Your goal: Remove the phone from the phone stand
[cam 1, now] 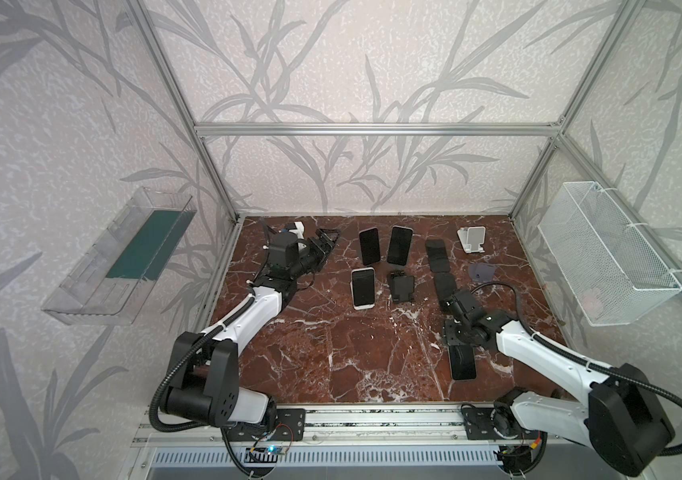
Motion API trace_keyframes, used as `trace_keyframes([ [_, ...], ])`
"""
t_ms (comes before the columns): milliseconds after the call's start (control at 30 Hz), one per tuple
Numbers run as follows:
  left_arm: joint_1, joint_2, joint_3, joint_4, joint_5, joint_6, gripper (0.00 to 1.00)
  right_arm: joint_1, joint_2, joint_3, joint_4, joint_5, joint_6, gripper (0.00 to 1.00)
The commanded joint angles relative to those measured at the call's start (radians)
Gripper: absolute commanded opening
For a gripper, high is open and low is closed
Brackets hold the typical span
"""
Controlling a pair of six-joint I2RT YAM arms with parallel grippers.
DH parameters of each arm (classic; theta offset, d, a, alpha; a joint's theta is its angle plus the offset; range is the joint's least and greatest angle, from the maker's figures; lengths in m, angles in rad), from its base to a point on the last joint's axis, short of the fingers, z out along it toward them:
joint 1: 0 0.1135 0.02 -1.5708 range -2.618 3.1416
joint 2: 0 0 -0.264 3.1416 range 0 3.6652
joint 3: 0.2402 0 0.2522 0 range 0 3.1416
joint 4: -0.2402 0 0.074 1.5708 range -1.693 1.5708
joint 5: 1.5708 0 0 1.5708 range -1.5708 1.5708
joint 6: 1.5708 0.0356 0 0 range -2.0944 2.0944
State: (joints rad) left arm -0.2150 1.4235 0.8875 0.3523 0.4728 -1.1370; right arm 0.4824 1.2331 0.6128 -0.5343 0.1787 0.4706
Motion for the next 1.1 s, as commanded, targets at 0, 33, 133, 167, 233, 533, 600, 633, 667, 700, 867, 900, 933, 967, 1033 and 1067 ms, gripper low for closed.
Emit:
trace_keyframes([
  [0,0.003,0.009,0.029,0.003,0.000,0.005,0.91,-0.011,0.050,0.012,0.051,-0.027,-0.003,0.62],
  [33,0.003,0.011,0.029,0.003,-0.001,0.006,0.91,-0.014,0.065,0.019,0.052,-0.031,-0.004,0.62],
  [133,0.003,0.011,0.027,0.003,0.001,-0.001,0.91,-0.025,0.110,0.046,0.039,-0.025,0.001,0.64],
  [167,0.002,0.007,0.022,0.012,-0.003,-0.006,0.91,-0.030,0.125,0.054,0.032,-0.018,0.002,0.65],
  [233,0.002,-0.005,0.009,0.024,-0.017,-0.010,0.90,-0.038,0.148,0.062,0.032,-0.006,-0.005,0.66],
  [533,0.002,-0.010,0.010,0.022,-0.016,-0.010,0.90,-0.050,0.283,0.130,0.007,-0.039,-0.022,0.67],
  [600,0.002,-0.006,0.013,0.027,-0.008,-0.013,0.90,-0.050,0.294,0.137,0.009,-0.039,-0.017,0.68],
  [633,0.002,-0.006,0.012,0.028,-0.008,-0.013,0.90,-0.050,0.302,0.142,0.003,-0.040,-0.015,0.68],
  [667,0.002,-0.006,0.011,0.027,-0.008,-0.013,0.91,-0.050,0.317,0.155,-0.012,-0.045,-0.015,0.69],
  [700,0.002,-0.007,0.012,0.026,-0.009,-0.013,0.90,-0.049,0.332,0.169,-0.028,-0.049,-0.017,0.69],
  [867,0.000,-0.006,0.013,0.028,-0.007,-0.012,0.91,-0.047,0.365,0.181,-0.037,-0.080,-0.012,0.71],
  [900,0.000,-0.004,0.012,0.025,-0.009,-0.010,0.90,-0.047,0.369,0.183,-0.039,-0.085,-0.012,0.72],
  [933,0.000,-0.001,0.012,0.023,-0.010,-0.010,0.90,-0.047,0.370,0.187,-0.042,-0.088,-0.013,0.72],
  [967,0.000,0.000,0.014,0.025,-0.008,-0.010,0.90,-0.048,0.370,0.188,-0.044,-0.090,-0.014,0.72],
  [1033,0.000,0.005,0.016,0.025,-0.003,-0.010,0.90,-0.047,0.371,0.192,-0.055,-0.102,-0.018,0.73],
  [1067,0.000,0.006,0.015,0.025,-0.005,-0.009,0.90,-0.046,0.371,0.198,-0.068,-0.107,-0.022,0.74],
])
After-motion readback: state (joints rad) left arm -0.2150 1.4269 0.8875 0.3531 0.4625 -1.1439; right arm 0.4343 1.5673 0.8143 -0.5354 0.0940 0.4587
